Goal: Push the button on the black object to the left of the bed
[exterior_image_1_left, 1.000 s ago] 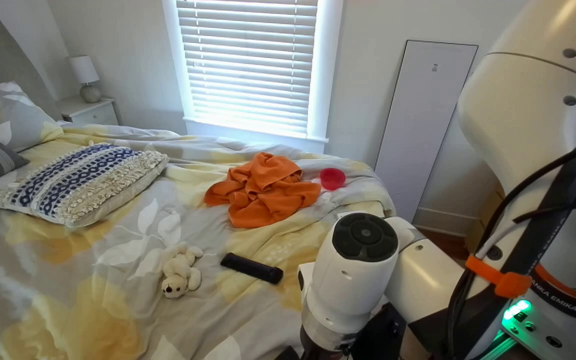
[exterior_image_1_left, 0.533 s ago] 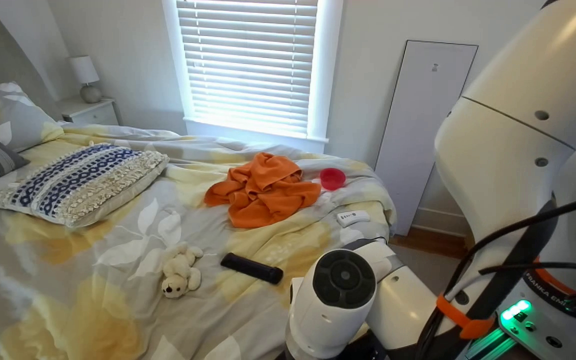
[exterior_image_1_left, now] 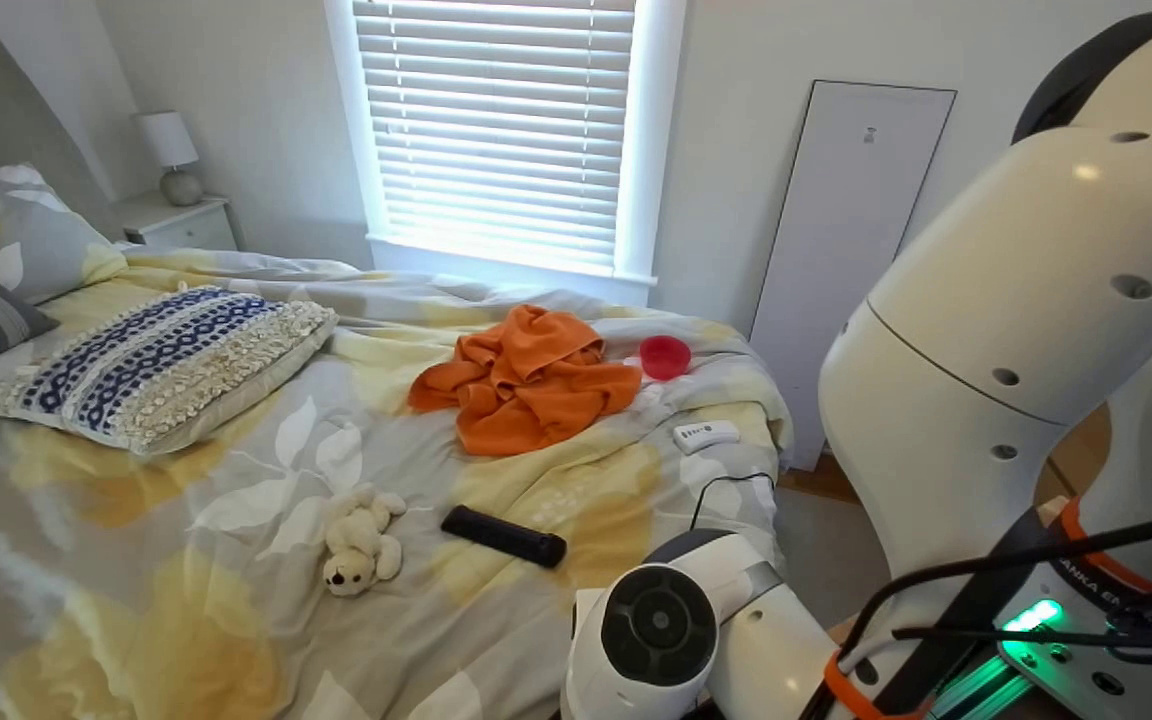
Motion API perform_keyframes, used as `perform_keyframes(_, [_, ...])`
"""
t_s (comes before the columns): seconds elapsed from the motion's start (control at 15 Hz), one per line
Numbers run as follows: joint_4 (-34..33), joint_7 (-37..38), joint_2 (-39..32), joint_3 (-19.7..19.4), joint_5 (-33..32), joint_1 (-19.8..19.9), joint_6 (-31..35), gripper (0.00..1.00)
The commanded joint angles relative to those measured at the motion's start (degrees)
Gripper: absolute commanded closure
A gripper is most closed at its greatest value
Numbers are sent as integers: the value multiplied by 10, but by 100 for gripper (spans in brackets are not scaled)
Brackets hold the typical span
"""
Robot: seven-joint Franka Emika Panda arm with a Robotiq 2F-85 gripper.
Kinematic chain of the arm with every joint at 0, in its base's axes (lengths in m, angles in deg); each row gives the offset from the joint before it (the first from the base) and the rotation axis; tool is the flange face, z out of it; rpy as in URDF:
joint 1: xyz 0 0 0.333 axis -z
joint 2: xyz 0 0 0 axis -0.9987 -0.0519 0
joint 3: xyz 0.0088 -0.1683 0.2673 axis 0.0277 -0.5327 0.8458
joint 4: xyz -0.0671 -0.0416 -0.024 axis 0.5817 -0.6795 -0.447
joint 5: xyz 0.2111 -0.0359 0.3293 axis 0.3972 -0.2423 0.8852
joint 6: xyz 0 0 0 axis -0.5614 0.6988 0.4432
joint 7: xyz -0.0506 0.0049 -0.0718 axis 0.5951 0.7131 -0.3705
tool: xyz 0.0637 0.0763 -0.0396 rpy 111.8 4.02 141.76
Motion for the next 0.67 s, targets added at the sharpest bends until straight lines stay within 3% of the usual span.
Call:
perform_keyframes(0.0, [-20,0,-30,-27,34,-31,17,100])
perform_keyframes(0.6, [-40,-33,-53,1,101,-23,37,100])
